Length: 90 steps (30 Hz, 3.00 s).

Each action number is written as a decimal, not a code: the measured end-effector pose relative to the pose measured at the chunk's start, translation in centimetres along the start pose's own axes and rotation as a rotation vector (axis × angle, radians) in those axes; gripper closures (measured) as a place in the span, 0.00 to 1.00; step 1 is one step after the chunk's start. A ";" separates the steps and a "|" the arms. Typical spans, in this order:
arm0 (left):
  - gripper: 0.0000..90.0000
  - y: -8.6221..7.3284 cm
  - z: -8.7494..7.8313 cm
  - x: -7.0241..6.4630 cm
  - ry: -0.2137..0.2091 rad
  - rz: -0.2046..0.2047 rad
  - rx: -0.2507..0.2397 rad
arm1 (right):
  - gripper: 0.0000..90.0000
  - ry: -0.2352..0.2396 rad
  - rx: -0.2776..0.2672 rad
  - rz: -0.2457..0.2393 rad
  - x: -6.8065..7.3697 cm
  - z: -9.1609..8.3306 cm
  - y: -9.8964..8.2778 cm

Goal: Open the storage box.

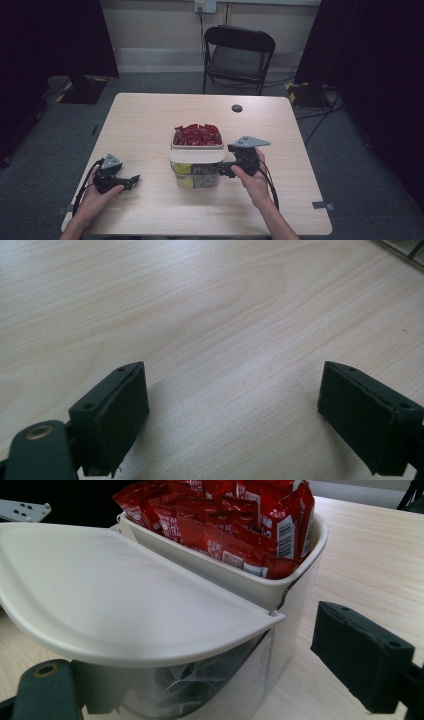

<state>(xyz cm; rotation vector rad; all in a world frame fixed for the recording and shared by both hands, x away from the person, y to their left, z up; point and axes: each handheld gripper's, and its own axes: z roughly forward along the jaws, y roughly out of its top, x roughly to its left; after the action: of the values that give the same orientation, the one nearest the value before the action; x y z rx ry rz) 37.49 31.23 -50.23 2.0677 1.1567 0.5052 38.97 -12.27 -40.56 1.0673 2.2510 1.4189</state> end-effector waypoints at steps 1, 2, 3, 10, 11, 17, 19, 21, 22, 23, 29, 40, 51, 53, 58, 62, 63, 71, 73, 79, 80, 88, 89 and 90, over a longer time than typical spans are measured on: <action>0.14 0.0 0.0 0.0 0.000 0.000 0.000 | 0.16 0.000 0.002 -0.002 -0.1 0.0 0.2; 0.14 0.0 0.0 0.0 0.000 0.000 0.000 | 0.16 0.000 0.002 -0.002 -0.1 0.0 0.2; 0.14 0.0 0.0 0.0 0.000 0.000 0.000 | 0.16 0.003 0.001 -0.001 -0.1 -0.1 0.3; 0.14 0.0 0.0 0.0 0.000 0.000 0.000 | 0.16 0.012 0.013 -0.009 -0.2 0.3 0.8; 0.14 0.0 0.0 0.0 0.000 0.000 0.000 | 0.16 0.015 0.015 -0.009 -0.2 0.3 0.9; 0.14 0.0 0.0 0.0 0.000 0.000 0.000 | 0.17 0.047 0.020 0.005 -0.3 0.7 1.3; 0.14 0.0 0.0 0.0 0.000 0.000 0.001 | 0.17 0.045 0.017 0.003 -0.3 0.8 1.4; 0.14 0.0 0.0 0.0 0.000 0.000 0.000 | 0.17 0.043 0.008 0.008 -0.4 0.8 1.5; 0.14 0.0 0.0 0.0 0.000 0.000 0.000 | 0.17 0.042 0.007 0.008 -0.4 0.8 1.6; 0.14 0.0 0.0 0.0 0.000 0.000 0.000 | 0.17 0.041 0.005 0.006 -0.4 0.8 1.7; 0.14 0.0 0.0 0.0 0.000 0.000 0.001 | 0.17 0.038 -0.004 0.009 -0.7 0.9 2.1; 0.14 0.0 0.0 0.0 0.000 0.000 0.000 | 0.20 0.034 -0.012 0.012 -1.3 1.0 2.9; 0.14 0.0 0.0 0.0 0.000 0.000 0.000 | 0.20 0.030 -0.023 0.026 -2.0 1.5 3.5; 0.14 0.0 0.0 0.0 0.000 0.000 0.000 | 0.20 0.031 -0.024 0.031 -2.1 1.6 3.6; 0.14 0.0 0.0 0.0 0.000 0.000 0.000 | 0.20 0.029 -0.033 0.038 -2.4 1.9 3.8; 0.14 0.0 0.0 0.0 0.000 0.001 0.001 | 0.20 0.035 -0.029 0.038 -2.5 2.0 4.0; 0.14 0.0 0.0 0.0 0.000 0.000 0.001 | 0.20 0.035 -0.029 0.037 -2.5 2.0 4.0; 0.18 0.1 -0.1 0.2 0.016 -0.003 0.002 | 0.19 0.036 -0.020 0.036 -2.5 2.0 4.2; 0.19 0.1 -0.2 0.1 0.019 -0.019 0.005 | 0.19 0.035 -0.021 0.036 -2.5 2.0 4.2; 0.20 0.4 -0.4 0.1 0.009 -0.023 0.013 | 0.19 0.035 -0.021 0.033 -2.5 2.0 4.2; 0.20 0.5 -0.4 0.0 0.008 -0.028 0.005 | 0.19 0.035 -0.021 0.034 -2.5 2.0 4.3; 0.19 1.7 -1.2 -0.8 -0.032 -0.013 -0.044 | 0.18 0.028 -0.021 0.030 -2.5 1.8 4.4; 0.18 1.9 -1.3 -0.9 -0.040 -0.022 -0.056 | 0.18 0.029 -0.019 0.031 -2.5 1.9 4.4; 0.18 2.2 -1.4 -1.0 -0.042 -0.019 -0.063 | 0.18 0.028 -0.017 0.030 -2.6 1.9 4.4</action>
<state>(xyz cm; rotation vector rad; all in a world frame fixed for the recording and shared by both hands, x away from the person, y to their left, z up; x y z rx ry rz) 37.29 30.15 -47.66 2.0026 1.1210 0.4804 43.74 -11.74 -38.03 1.0866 2.2468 1.4713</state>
